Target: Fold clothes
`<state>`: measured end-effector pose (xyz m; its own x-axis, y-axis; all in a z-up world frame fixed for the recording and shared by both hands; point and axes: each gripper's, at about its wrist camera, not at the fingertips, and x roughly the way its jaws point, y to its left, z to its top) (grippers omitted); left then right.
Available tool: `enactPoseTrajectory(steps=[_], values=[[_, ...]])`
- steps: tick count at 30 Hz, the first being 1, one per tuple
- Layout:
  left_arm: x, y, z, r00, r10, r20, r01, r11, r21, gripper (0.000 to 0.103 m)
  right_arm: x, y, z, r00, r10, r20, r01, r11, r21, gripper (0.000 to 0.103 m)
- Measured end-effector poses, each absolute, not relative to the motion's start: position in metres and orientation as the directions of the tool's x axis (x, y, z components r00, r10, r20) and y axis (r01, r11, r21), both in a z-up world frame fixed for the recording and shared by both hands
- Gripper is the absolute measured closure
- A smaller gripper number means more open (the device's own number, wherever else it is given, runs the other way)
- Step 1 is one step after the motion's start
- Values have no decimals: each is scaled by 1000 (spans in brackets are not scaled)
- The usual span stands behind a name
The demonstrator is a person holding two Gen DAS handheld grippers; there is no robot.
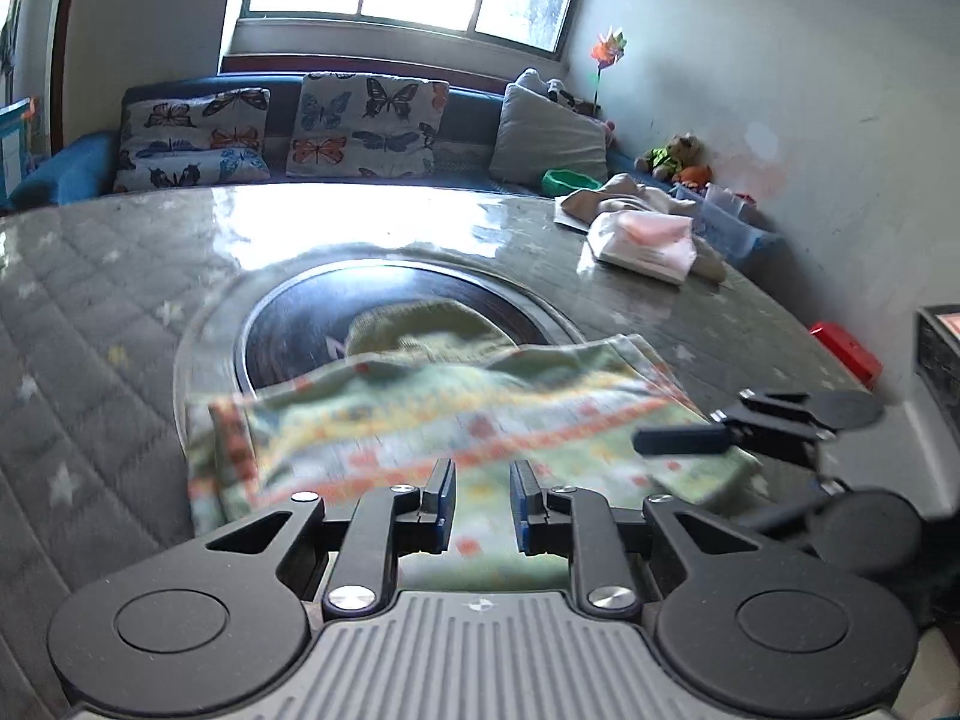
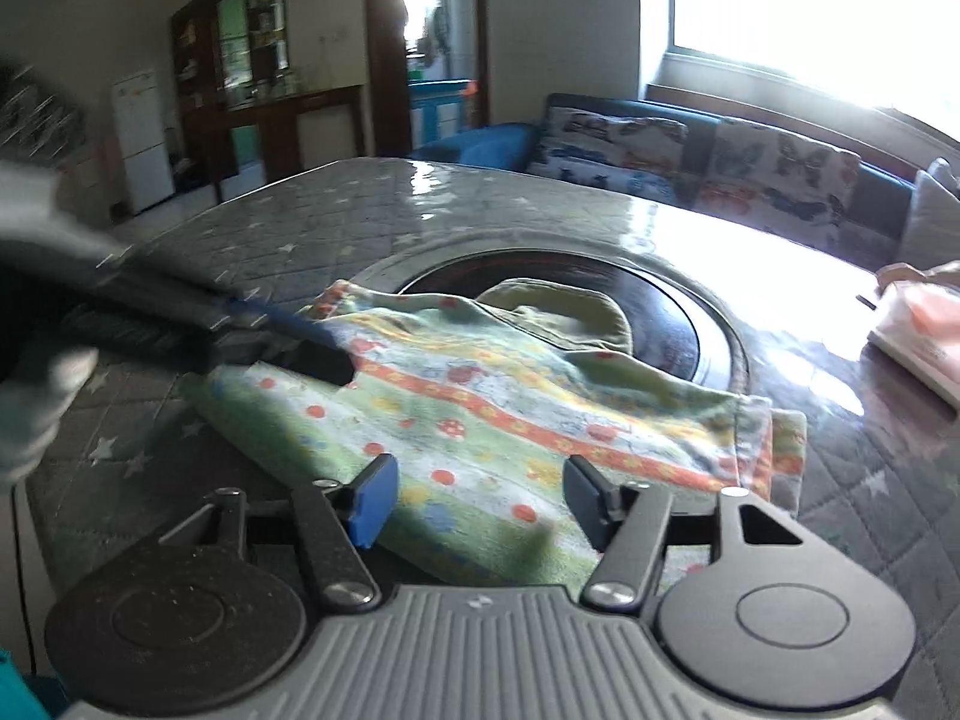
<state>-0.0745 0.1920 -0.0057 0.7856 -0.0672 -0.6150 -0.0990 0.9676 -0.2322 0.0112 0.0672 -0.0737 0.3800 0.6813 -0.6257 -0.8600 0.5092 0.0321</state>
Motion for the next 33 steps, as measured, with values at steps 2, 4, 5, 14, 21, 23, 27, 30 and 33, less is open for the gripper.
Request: enactPoseTrajectory(steps=[2,4,5,14,21,23,27,30,33], values=[[-83,188,-10,789,-82,-609,-92,964,-250,82,8,68,-74,405,676,-615,-853,522,13,28],[-87,186,-17,784,-85,-615,-97,962,-256,82,5,70,-75,425,673,-605,-847,531,-5,20],[-88,187,-20,782,-84,-617,-105,959,-265,82,2,71,-76,437,671,-599,-845,534,-17,17],[-105,198,-28,791,-61,-609,-165,937,-307,82,-17,80,-82,525,630,-572,-825,541,-161,7],[-118,213,-33,784,-29,-620,-230,914,-334,82,-13,73,-85,552,590,-590,-803,566,-185,6],[-122,218,-34,783,-23,-621,-247,906,-345,82,-10,70,-86,560,573,-598,-793,581,-185,6],[-128,224,-35,784,-21,-621,-261,896,-360,82,0,57,-90,566,543,-620,-769,618,-161,5],[-130,225,-34,783,-14,-622,-269,894,-359,82,4,48,-91,574,529,-625,-752,642,-147,4],[-131,227,-34,781,-10,-624,-275,892,-359,82,7,39,-90,588,517,-622,-732,667,-139,3]])
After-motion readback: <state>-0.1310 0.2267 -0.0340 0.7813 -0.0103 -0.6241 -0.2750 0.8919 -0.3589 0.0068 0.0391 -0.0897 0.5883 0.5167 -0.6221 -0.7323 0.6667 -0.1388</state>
